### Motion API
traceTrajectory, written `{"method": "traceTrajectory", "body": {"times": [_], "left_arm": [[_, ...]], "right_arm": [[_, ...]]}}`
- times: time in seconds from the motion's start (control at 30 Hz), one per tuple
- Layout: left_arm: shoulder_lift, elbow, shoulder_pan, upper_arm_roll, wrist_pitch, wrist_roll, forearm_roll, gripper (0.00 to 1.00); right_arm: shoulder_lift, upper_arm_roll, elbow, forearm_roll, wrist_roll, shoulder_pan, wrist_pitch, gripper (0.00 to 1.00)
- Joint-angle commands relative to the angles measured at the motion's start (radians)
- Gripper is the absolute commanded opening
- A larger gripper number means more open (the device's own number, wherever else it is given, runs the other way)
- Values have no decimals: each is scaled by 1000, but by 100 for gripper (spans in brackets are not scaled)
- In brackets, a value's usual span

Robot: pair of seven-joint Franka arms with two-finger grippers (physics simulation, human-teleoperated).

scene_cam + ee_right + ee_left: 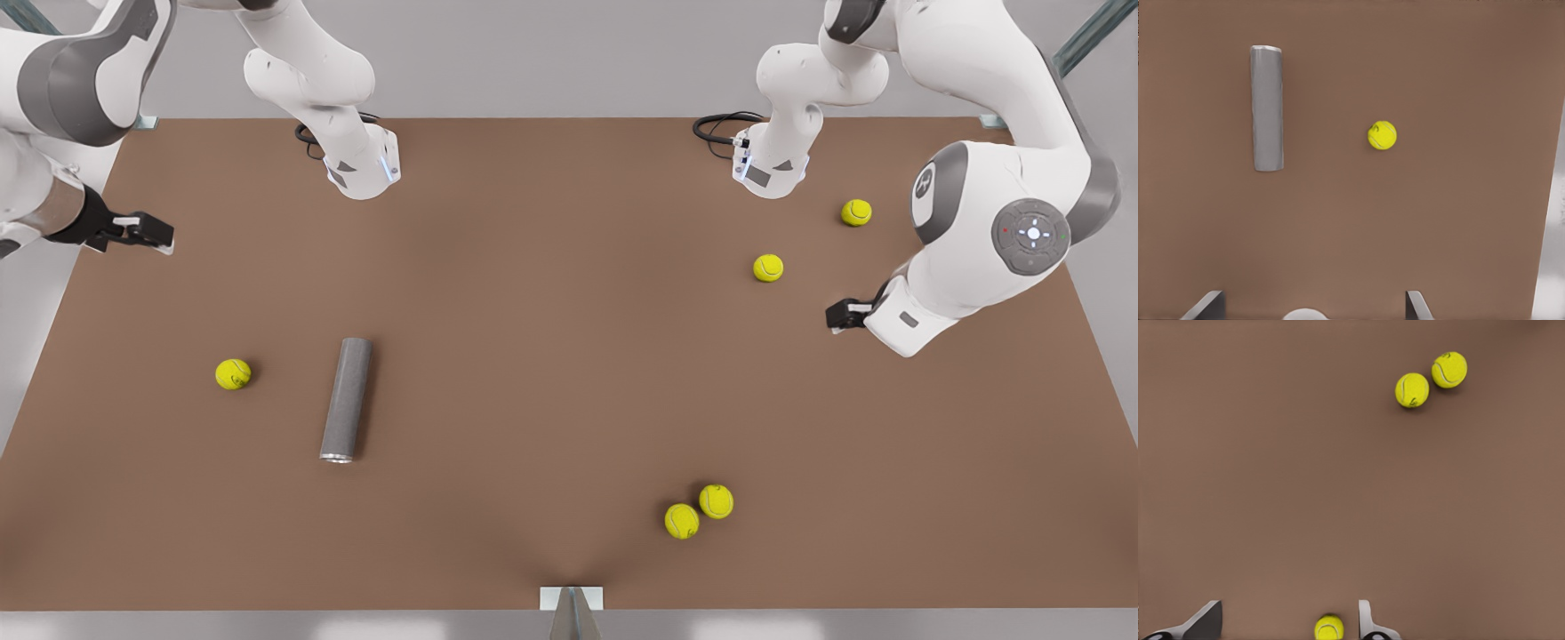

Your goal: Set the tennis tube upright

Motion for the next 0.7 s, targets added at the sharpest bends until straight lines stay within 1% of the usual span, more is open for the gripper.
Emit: {"method": "traceTrajectory", "body": {"times": [0.0,0.07,0.1,0.13,0.17,0.23,0.3,0.43,0.5,0.57,0.67], "left_arm": [[7,2,0,-1,36,22,23,100],[0,2,0,-1,33,26,25,100],[-1,2,0,-1,33,26,23,100],[-1,2,0,-1,31,25,25,100],[-1,2,0,-1,31,25,25,100],[2,2,0,-1,33,19,25,100],[5,2,-2,-1,31,11,23,100],[33,2,0,-1,60,14,23,100],[54,-15,-2,1,121,16,21,100],[48,-44,-2,2,131,16,21,100],[50,-42,-2,2,131,14,21,100]], "right_arm": [[-2,-1,-1,2,-59,-18,2,100],[7,-1,-5,6,-54,-16,3,100],[21,1,-41,15,-44,-7,11,100],[61,30,-44,15,57,5,29,100],[130,58,-44,17,266,28,37,100],[222,61,-56,60,461,54,129,100],[222,62,-212,115,594,57,354,100],[214,62,-420,117,690,73,672,100],[231,62,-461,117,763,77,758,100],[286,61,-463,117,817,80,841,100],[319,61,-558,117,866,108,1081,100]]}}
